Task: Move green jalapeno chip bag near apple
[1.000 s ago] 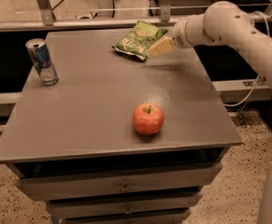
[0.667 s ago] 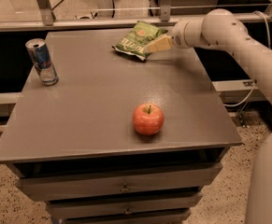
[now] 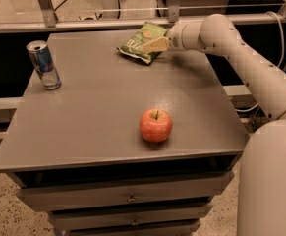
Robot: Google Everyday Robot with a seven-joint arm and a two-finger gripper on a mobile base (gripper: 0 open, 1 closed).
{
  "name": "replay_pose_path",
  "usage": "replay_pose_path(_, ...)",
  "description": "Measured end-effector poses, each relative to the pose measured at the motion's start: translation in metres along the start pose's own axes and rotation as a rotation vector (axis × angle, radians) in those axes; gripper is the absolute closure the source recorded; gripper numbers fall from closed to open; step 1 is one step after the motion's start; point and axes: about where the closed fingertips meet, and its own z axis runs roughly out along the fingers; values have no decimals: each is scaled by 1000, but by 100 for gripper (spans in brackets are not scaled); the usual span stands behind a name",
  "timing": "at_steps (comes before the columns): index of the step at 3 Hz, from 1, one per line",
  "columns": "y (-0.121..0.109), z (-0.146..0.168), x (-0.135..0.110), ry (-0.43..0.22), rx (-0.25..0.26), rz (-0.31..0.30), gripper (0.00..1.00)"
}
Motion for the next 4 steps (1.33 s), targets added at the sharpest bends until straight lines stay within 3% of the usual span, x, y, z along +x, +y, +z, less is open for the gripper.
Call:
replay_pose_path(1, 8, 16, 4, -2, -32, 28, 16)
replay_pose_path(2, 12, 18, 4, 2, -43, 35, 39)
replay_pose_path(4, 26, -11, -20, -16, -44, -43, 85)
